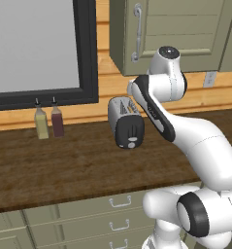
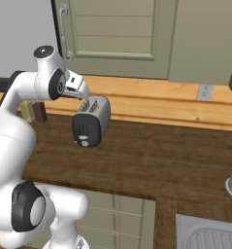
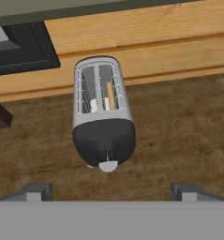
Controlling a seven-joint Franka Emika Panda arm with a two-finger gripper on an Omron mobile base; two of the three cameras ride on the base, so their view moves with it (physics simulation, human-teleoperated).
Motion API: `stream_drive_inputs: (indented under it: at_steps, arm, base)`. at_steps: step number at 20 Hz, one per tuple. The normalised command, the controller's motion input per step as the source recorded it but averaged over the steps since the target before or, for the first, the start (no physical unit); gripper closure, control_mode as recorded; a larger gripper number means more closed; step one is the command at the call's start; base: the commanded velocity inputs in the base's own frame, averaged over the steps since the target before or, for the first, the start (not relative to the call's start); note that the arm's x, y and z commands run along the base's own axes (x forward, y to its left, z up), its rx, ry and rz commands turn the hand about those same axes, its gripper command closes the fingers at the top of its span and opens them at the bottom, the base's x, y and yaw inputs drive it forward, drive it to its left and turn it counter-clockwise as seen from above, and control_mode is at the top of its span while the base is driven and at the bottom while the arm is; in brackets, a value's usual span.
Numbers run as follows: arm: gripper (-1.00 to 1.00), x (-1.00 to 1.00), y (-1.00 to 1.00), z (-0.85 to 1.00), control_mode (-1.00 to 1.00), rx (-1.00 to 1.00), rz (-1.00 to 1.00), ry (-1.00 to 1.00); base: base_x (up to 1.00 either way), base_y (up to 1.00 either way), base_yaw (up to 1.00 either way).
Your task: Start the toaster. Once the lever pops up, take the bread to the plate on the dining counter.
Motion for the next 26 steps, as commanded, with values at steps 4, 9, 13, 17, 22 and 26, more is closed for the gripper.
stream_drive_inputs:
  at_steps: [4, 9, 13, 17, 22, 26]
  arm:
    - [-1.0, 0.0, 0.0, 0.0, -1.0, 0.0, 0.0, 0.0]
    - [-1.0, 0.0, 0.0, 0.0, -1.0, 0.0, 0.0, 0.0]
    - [-1.0, 0.0, 0.0, 0.0, -1.0, 0.0, 0.0, 0.0]
    - [-1.0, 0.0, 0.0, 0.0, -1.0, 0.0, 0.0, 0.0]
    - [-1.0, 0.0, 0.0, 0.0, -1.0, 0.0, 0.0, 0.0]
    - [-1.0, 0.0, 0.0, 0.0, -1.0, 0.0, 0.0, 0.0]
  base:
    - [0.0, 0.0, 0.0]
    - [0.0, 0.0, 0.0]
    - [0.0, 0.0, 0.0]
    - [0.0, 0.0, 0.0]
    - [0.0, 0.0, 0.0]
    - [0.0, 0.0, 0.0]
